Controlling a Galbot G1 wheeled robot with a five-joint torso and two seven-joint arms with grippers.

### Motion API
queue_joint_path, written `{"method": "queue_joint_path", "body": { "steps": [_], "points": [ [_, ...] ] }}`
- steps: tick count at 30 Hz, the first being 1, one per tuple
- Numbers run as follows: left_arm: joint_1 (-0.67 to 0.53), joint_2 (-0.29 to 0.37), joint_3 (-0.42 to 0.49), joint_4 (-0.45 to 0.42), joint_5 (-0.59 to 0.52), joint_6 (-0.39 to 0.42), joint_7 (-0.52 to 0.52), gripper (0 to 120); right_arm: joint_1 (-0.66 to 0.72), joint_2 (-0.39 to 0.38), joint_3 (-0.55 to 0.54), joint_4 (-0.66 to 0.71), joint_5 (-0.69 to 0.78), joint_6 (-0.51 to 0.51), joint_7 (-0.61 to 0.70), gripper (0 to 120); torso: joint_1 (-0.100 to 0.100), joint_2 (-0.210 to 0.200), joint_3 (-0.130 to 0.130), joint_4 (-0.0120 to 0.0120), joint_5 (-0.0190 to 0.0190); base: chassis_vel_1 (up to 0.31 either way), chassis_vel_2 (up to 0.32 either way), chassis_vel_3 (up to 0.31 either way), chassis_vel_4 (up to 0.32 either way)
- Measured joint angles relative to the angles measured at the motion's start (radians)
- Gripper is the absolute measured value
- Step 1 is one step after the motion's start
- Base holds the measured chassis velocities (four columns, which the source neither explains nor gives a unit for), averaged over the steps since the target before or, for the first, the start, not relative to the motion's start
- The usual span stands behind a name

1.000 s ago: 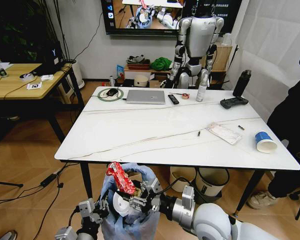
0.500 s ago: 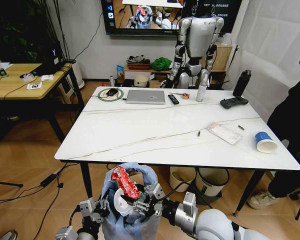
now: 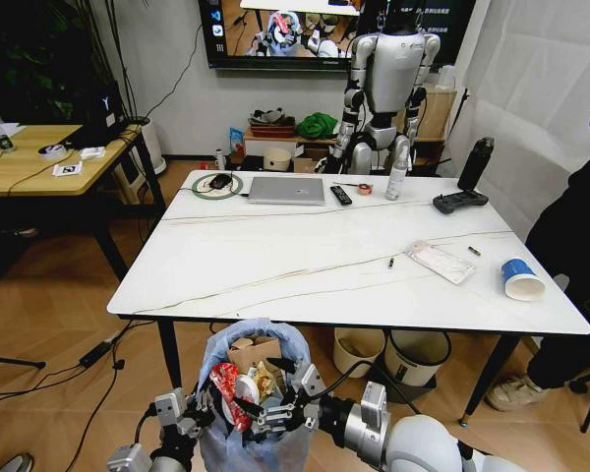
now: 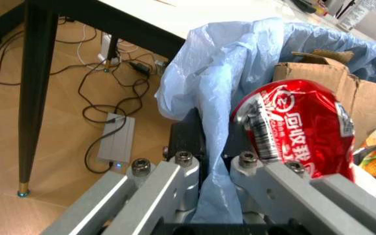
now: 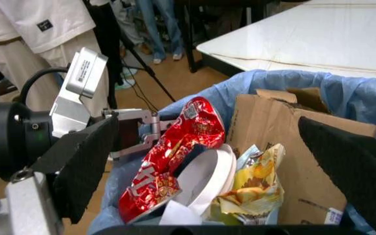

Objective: Pick up the trash bin and place the trash from the table into it.

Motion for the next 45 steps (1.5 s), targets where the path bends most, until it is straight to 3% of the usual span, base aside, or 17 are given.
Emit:
{"method": "queue_joint_path", "body": {
  "steps": [11, 21, 27, 33, 45],
  "points": [
    [0.005, 0.002, 0.008, 0.006, 0.002, 0.002, -0.004, 1, -0.008, 0.010, 0.037, 0.027, 0.004, 0.008, 0.013, 100, 0.000, 0.000, 0.000, 0.0000, 0.0000, 0.000, 0.000, 0.000, 0.000],
    [0.007, 0.016, 0.009, 0.002, 0.005, 0.000, -0.001, 1, -0.013, 0.066, 0.247, 0.038, 0.065, 0.013, 0.067, 100, 0.000, 0.000, 0.000, 0.0000, 0.0000, 0.000, 0.000, 0.000, 0.000],
    [0.007, 0.034, 0.006, -0.006, -0.001, -0.003, 0.001, 1, -0.006, 0.116, 0.397, -0.024, 0.080, 0.004, 0.119, 100, 0.000, 0.000, 0.000, 0.0000, 0.0001, 0.000, 0.000, 0.000, 0.000],
    [0.009, 0.041, 0.009, -0.009, -0.005, -0.006, 0.003, 1, 0.006, 0.163, 0.477, -0.101, 0.081, -0.030, 0.167, 100, 0.000, 0.000, 0.000, 0.0000, 0.0000, 0.000, 0.000, 0.000, 0.000],
    [0.010, 0.057, 0.006, -0.012, -0.012, -0.010, 0.006, 1, 0.115, 0.256, 0.502, -0.282, 0.101, -0.146, 0.280, 100, 0.000, 0.000, 0.000, 0.0000, 0.0001, 0.000, 0.000, 0.000, 0.000]
  ]
}}
